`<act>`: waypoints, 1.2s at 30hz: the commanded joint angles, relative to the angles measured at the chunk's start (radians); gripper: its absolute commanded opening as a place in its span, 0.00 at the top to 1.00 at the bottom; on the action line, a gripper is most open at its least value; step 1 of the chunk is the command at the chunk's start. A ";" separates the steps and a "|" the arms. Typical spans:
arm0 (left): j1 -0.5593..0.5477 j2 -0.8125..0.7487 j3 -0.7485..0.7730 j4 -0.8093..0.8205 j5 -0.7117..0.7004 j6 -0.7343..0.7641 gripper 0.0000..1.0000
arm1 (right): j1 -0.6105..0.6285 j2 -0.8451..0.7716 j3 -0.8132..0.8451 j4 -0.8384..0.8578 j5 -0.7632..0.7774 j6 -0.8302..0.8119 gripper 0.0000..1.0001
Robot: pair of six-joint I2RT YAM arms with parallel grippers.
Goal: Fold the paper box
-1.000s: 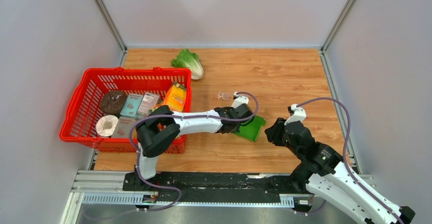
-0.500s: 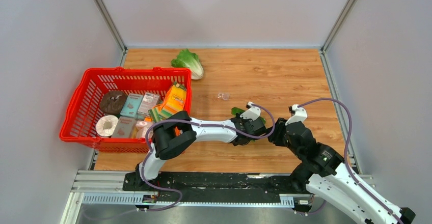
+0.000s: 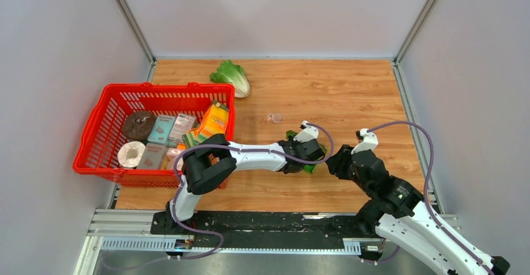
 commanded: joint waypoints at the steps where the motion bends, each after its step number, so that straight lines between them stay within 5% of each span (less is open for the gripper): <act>1: 0.036 0.014 -0.112 0.078 0.304 -0.056 1.00 | 0.000 -0.011 0.018 0.004 0.018 0.012 0.63; 5: 0.072 -0.066 -0.132 0.076 0.350 -0.052 0.96 | 0.002 -0.007 0.020 0.008 0.025 0.008 0.63; 9: 0.082 -0.149 -0.160 0.093 0.378 -0.055 0.75 | 0.000 -0.001 0.017 0.009 0.023 0.010 0.62; 21: 0.105 -0.408 -0.259 0.110 0.419 -0.052 0.51 | 0.000 0.046 0.018 0.023 0.014 0.010 0.62; 29: 0.234 -0.663 -0.327 0.123 0.585 0.011 0.43 | 0.000 0.083 0.043 0.024 0.008 -0.005 0.59; 36: 0.443 -0.571 -0.111 0.024 0.595 0.083 0.45 | 0.000 0.083 0.054 0.018 -0.005 -0.007 0.53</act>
